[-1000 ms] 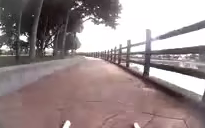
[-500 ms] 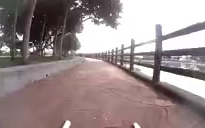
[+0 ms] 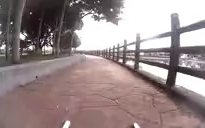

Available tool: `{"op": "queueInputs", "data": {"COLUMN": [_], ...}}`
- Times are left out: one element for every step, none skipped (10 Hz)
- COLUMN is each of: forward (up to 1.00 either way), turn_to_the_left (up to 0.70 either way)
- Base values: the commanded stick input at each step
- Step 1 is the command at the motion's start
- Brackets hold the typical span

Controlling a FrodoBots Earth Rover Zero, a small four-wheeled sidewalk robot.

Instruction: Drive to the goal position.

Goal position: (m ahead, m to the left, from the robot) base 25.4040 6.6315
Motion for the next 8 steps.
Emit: {"op": "queueInputs", "data": {"forward": [1.00,1.00,1.00,1.00,1.00,1.00,1.00,1.00], "turn_to_the_left": [0.00,0.00,0.00,0.00,0.00,0.00,0.00,0.00]}}
